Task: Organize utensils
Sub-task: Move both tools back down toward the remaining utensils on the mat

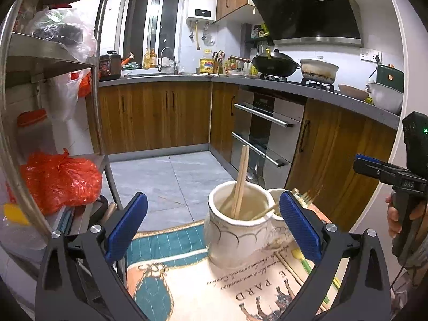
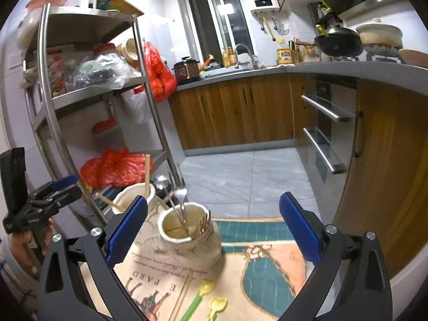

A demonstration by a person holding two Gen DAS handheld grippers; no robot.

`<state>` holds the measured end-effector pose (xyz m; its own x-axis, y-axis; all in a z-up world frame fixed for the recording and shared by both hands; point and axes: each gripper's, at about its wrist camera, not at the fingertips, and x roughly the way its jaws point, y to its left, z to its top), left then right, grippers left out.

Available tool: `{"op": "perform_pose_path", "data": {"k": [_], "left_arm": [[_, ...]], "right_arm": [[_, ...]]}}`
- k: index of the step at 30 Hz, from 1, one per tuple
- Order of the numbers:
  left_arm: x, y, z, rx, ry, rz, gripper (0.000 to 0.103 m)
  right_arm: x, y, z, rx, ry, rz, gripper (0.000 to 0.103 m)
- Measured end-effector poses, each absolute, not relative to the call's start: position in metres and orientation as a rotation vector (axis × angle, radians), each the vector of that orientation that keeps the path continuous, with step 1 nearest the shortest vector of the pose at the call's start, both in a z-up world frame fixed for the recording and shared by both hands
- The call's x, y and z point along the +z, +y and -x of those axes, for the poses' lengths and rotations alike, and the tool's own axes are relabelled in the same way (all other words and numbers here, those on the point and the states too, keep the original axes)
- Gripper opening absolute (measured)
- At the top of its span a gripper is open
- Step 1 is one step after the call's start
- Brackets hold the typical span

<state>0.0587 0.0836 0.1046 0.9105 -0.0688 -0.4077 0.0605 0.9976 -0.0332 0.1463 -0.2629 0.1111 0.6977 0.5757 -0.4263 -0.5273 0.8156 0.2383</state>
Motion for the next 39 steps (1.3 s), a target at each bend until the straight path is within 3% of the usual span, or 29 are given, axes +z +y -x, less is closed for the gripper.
{"op": "perform_pose_path", "data": {"k": [11,26,39], "left_arm": [[0.089,0.074,-0.03,-0.069,0.495,0.029,0.097],[0.017,0.047,-0.024,-0.069,0.668,0.028,0.097],[-0.002,0.029,-0.028,-0.092,0.714,0.014,0.097]], "right_arm": [[0.088,-0.288,-0.123,0.529,0.595,-0.076,0.098],[0.029,-0.283,-0.109,0.489,0.758,-0.011,0.098],[-0.01,-0.252,-0.101,0.503,0.887,0.124,0.098]]}}
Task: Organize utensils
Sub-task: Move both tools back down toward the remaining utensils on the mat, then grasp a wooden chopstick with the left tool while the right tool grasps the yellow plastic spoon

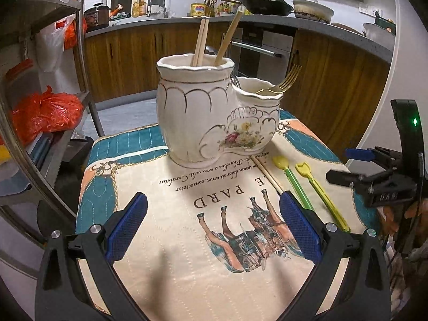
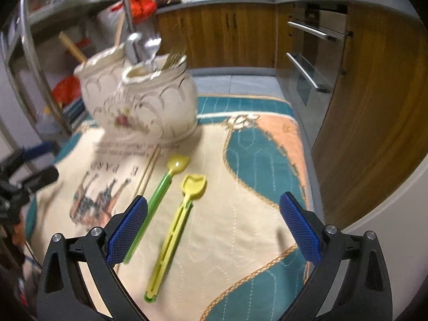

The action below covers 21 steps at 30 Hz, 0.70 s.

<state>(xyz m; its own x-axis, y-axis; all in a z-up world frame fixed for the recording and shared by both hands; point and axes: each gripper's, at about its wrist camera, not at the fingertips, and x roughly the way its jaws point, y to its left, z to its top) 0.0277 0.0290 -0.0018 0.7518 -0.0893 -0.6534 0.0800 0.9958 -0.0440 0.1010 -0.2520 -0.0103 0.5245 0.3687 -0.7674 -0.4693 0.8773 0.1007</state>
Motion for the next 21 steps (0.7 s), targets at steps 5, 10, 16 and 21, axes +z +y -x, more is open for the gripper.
{"op": "perform_pose_path", "data": {"k": [5,10,16,21], "left_arm": [[-0.004,0.029,-0.028,-0.092,0.72,0.019,0.097],[-0.005,0.025,-0.03,-0.099,0.726,0.021,0.097],[-0.008,0.006,-0.034,-0.115,0.735,0.002,0.097],[-0.015,-0.017,-0.039,-0.113,0.761,-0.023,0.097]], "right_arm": [[-0.015,-0.24,-0.094,0.545,0.901,0.178,0.092],[-0.022,-0.233,-0.093,0.563,0.939,0.201,0.061],[-0.028,-0.229,-0.089,0.593,0.957,0.218,0.034],[-0.028,-0.237,-0.094,0.603,0.954,0.191,0.012]]}}
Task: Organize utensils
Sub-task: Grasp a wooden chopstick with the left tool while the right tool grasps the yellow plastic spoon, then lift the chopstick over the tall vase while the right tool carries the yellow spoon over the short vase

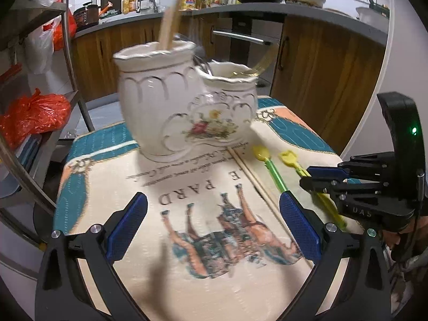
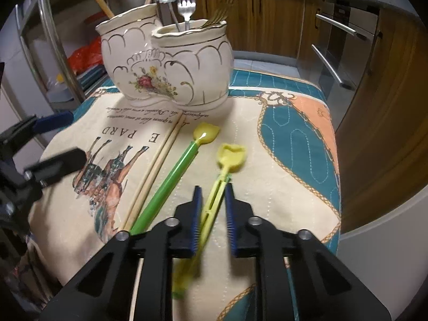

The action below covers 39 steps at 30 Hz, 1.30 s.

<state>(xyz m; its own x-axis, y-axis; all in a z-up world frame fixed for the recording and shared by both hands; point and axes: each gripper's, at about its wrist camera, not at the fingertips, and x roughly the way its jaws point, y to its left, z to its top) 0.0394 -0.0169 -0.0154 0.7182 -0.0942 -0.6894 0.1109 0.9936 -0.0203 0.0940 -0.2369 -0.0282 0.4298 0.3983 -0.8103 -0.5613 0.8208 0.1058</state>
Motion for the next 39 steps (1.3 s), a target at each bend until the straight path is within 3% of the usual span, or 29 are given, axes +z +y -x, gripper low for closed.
{"op": "perform_pose_path", "data": {"k": [7,11,20,23,25,27,30,39], "left_arm": [[-0.03,-0.043,-0.049,-0.083,0.831,-0.049,0.097],[-0.038,-0.05,-0.053,-0.049,0.876,-0.059,0.083],[-0.047,-0.058,-0.06,0.0,0.91,-0.084,0.079],[-0.049,-0.059,-0.065,-0.013,0.922,-0.065,0.063],[-0.047,-0.062,-0.066,-0.033,0.916,-0.076,0.04],[-0.046,-0.064,-0.068,-0.063,0.922,-0.092,0.011],[-0.043,-0.056,-0.067,-0.106,0.941,-0.082,0.005],[-0.033,-0.018,-0.043,-0.222,0.975,-0.174,0.005]], "right_arm": [[-0.023,-0.25,-0.098,0.613,0.927,0.156,0.011],[-0.021,-0.259,-0.099,0.616,0.916,0.129,0.011],[-0.02,-0.272,-0.101,0.626,0.902,0.091,0.011],[-0.021,-0.274,-0.101,0.63,0.901,0.084,0.011],[-0.021,-0.274,-0.1,0.631,0.901,0.083,0.011],[-0.022,-0.273,-0.1,0.634,0.903,0.086,0.011],[-0.021,-0.273,-0.098,0.639,0.904,0.095,0.011],[-0.024,-0.263,-0.091,0.691,0.932,0.152,0.011]]}}
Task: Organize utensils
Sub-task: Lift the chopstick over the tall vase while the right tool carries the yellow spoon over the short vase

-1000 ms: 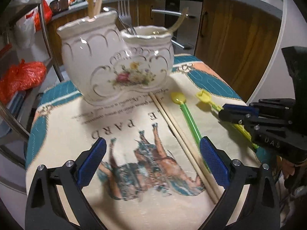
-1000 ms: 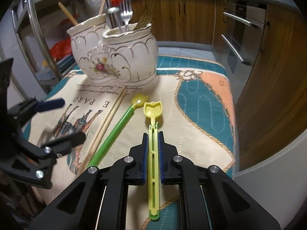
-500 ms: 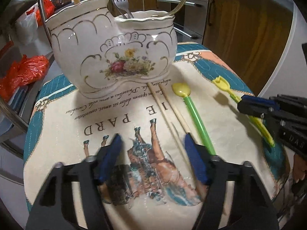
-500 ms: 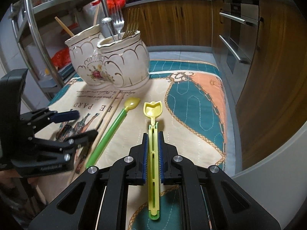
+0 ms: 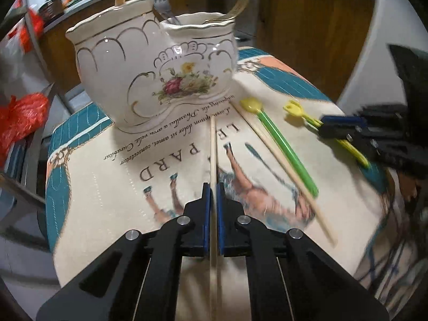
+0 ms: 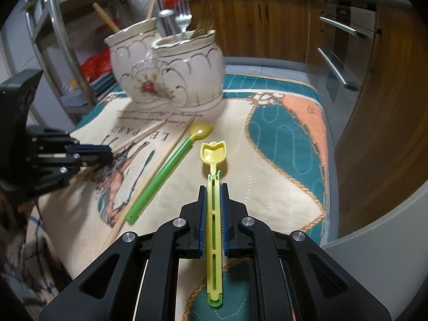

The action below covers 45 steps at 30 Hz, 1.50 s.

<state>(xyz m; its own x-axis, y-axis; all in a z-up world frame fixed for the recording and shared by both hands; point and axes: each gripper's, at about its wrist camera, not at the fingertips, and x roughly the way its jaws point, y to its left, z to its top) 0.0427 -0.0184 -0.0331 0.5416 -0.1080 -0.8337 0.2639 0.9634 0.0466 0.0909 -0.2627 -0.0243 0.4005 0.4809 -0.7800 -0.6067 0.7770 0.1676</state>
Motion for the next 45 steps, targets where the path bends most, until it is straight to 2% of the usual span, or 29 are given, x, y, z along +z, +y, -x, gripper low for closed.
{"op": "perform_pose_path", "data": {"k": [8,10,13,16,17,19,20,24,30,39,45], "left_arm": [[-0.037,0.014,-0.031,-0.222,1.013,-0.203,0.005],[-0.037,0.016,-0.03,-0.217,1.01,-0.183,0.007],[-0.037,0.014,-0.031,-0.212,0.997,-0.173,0.009],[-0.038,0.012,-0.032,-0.199,0.979,-0.161,0.009],[-0.039,0.011,-0.033,-0.195,0.974,-0.155,0.009],[-0.039,0.011,-0.034,-0.206,0.968,-0.136,0.008],[-0.039,0.012,-0.035,-0.209,0.963,-0.134,0.005],[-0.035,0.019,-0.031,-0.239,0.92,-0.118,0.005],[-0.009,0.044,-0.016,-0.283,0.764,-0.069,0.005],[0.06,0.062,-0.004,-0.324,0.497,-0.034,0.005],[0.102,0.078,-0.043,-0.325,0.351,0.069,0.005]], "right_arm": [[-0.027,-0.254,-0.091,0.698,0.976,0.208,0.012],[-0.026,-0.251,-0.093,0.689,0.979,0.216,0.025],[-0.025,-0.246,-0.094,0.679,0.971,0.238,0.029],[-0.027,-0.242,-0.095,0.668,0.974,0.261,0.027],[-0.027,-0.242,-0.094,0.662,0.968,0.265,0.024],[-0.027,-0.243,-0.094,0.667,0.968,0.261,0.01],[-0.027,-0.243,-0.094,0.667,0.969,0.257,0.011],[-0.018,-0.249,-0.095,0.664,0.933,0.215,0.01],[0.012,-0.259,-0.095,0.671,0.801,0.116,0.01],[0.076,-0.264,-0.115,0.657,0.553,-0.029,0.01],[0.113,-0.251,-0.143,0.677,0.431,-0.183,0.01]]}}
